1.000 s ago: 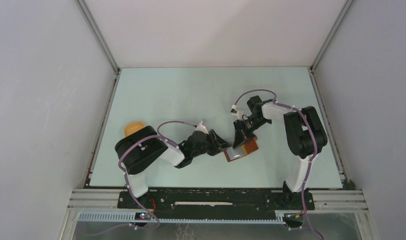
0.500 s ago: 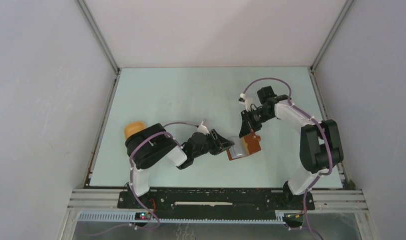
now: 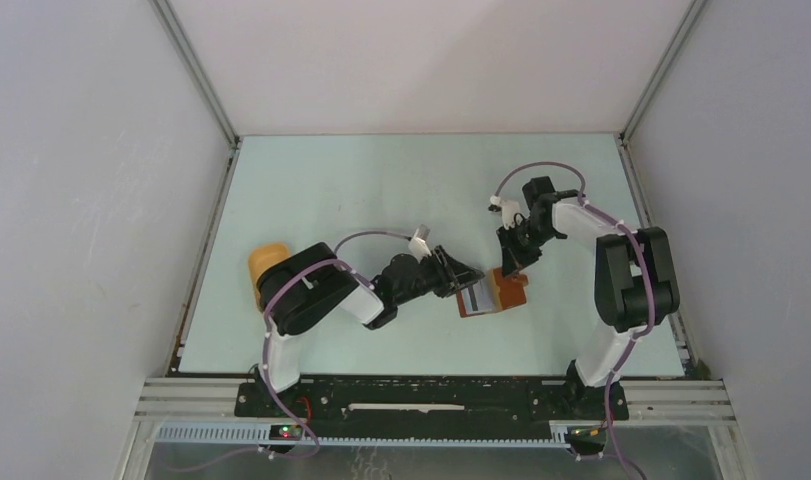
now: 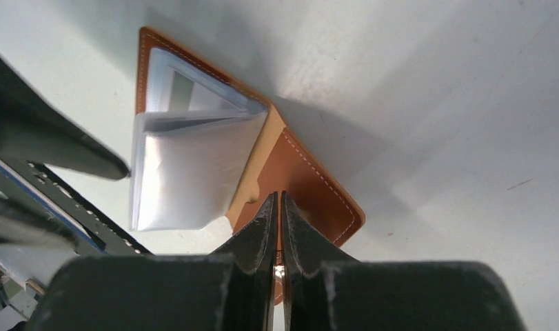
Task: Put the credit cards into the card holder
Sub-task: Turn over the card slot in the card holder.
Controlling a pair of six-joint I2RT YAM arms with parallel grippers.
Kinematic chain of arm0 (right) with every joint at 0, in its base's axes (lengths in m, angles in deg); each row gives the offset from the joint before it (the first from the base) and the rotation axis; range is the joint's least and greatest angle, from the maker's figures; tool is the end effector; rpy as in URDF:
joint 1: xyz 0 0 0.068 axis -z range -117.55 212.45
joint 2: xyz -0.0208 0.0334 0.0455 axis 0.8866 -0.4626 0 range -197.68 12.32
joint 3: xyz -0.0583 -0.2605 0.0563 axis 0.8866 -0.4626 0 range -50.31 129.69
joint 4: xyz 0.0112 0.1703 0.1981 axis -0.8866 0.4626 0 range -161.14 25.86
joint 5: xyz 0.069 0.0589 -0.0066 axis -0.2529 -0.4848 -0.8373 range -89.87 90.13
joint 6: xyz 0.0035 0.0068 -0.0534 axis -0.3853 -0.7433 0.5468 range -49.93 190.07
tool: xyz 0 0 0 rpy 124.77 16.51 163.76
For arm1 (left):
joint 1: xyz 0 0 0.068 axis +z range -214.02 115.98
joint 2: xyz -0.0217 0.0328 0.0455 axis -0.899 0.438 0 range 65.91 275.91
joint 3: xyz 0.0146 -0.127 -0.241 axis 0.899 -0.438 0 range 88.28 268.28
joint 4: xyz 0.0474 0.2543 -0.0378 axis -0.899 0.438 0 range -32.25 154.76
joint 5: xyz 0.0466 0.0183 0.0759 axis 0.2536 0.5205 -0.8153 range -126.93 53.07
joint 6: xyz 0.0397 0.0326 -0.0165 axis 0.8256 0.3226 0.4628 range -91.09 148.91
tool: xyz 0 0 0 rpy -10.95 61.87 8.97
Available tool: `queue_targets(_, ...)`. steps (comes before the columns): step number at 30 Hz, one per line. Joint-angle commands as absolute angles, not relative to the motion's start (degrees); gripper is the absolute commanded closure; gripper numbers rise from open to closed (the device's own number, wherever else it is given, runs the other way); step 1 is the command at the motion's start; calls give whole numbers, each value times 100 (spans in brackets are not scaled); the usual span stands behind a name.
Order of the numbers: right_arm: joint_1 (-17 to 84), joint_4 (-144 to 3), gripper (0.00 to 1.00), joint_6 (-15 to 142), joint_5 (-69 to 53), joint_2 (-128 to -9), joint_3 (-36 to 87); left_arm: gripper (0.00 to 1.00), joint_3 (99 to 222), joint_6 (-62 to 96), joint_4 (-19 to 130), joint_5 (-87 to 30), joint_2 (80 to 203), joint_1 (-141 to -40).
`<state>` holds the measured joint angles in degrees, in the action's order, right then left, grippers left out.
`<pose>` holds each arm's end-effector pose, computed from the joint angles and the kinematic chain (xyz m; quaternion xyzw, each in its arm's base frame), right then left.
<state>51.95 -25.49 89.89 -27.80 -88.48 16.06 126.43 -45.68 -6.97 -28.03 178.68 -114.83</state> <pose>0.3151 0.0753 0.1798 -0.2729 0.9277 0.2328 0.1032 0.2186 -0.2767 0.1179 -0.1084 0.7571 -0.5973 0.2415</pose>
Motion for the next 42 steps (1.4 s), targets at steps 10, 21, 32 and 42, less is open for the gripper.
queue_targets(10,5603,-2265,88,9227,-3283,-8704,1734,56,13789,-4315,-574,-2212,18529,-11535)
queue_targets(21,5841,-2196,87,9398,-3391,-8288,1684,55,13227,-3134,620,-3019,17260,-11561)
queue_targets(32,5790,-2085,90,9585,-2573,-9266,1624,48,12627,-1961,1882,-4174,15582,-11770)
queue_targets(42,5404,-2136,90,9504,-2203,-9660,1622,47,12467,-2834,1251,-3917,16255,-11910)
